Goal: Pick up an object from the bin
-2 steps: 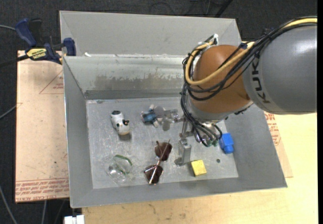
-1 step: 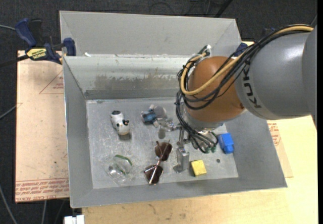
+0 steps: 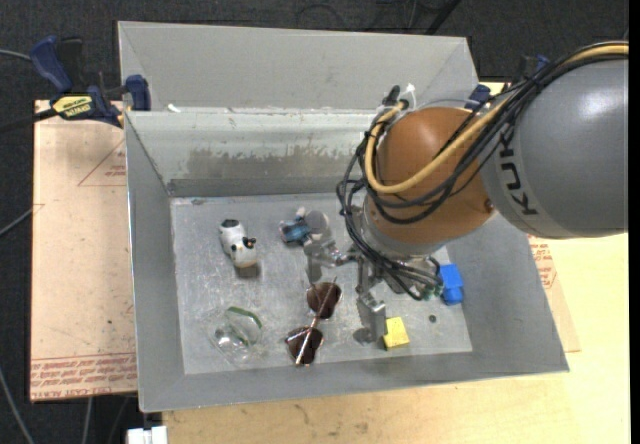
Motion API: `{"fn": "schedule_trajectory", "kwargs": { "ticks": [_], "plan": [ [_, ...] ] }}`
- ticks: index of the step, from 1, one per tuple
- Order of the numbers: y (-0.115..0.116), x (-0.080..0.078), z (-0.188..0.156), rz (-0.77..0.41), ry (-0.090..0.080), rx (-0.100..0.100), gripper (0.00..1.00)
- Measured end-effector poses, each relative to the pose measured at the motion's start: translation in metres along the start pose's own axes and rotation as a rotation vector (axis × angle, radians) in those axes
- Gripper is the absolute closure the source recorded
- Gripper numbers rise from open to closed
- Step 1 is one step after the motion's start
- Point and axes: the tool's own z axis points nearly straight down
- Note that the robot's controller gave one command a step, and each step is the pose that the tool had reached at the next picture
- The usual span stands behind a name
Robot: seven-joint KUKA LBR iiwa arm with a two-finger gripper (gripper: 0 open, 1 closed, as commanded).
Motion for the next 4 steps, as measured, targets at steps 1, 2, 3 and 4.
{"fn": "schedule_trajectory", "kwargs": {
  "ticks": [1, 2, 3, 4],
  "plan": [
    [0.003, -0.004, 0.063, -0.149, -0.004, 0.002, 0.00],
    [0.007, -0.005, 0.087, -0.491, -0.001, -0.001, 1.00],
    [0.007, -0.005, 0.087, -0.491, -0.001, -0.001, 1.00],
    [0.007, -0.005, 0.087, -0.490, -0.001, -0.001, 1.00]
  ]
}}
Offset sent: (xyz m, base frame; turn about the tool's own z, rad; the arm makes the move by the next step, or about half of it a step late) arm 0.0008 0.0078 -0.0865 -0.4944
